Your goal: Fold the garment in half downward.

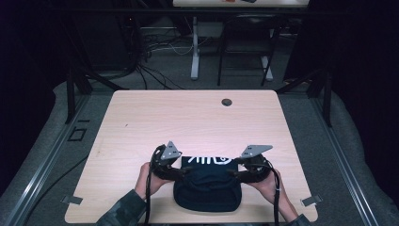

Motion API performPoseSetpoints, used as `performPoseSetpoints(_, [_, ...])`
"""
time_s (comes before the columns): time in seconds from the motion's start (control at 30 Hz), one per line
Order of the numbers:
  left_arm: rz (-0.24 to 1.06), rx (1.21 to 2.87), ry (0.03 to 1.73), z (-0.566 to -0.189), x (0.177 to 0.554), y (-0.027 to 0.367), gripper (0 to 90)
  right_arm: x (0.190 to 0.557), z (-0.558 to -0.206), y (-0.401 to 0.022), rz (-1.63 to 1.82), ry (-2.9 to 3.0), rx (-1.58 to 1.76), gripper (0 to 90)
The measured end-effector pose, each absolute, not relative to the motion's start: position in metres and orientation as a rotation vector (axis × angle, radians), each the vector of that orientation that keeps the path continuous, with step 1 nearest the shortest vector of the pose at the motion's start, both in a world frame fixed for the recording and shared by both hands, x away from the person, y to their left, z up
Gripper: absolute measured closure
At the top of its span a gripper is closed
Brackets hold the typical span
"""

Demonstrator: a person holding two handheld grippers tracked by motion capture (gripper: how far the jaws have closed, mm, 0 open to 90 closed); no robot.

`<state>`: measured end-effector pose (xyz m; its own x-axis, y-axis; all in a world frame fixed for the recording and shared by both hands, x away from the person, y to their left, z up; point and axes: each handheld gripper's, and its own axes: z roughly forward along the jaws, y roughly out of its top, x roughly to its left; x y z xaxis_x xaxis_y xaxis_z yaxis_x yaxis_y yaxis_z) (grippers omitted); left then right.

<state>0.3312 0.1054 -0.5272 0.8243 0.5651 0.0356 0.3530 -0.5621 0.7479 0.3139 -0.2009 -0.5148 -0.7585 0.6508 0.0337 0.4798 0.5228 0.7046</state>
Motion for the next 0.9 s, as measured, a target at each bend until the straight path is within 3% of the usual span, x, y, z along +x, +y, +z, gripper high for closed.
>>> performPoseSetpoints(0.37, [0.307,2.284,0.655,-0.552,0.311,0.102,30.7,0.303,-0.538,-0.196,0.998,2.582,0.964,38.4])
performPoseSetpoints(0.9, [0.361,2.312,0.656,-0.569,0.29,0.103,21.8,0.293,-0.561,-0.193,0.953,2.633,0.963,27.8])
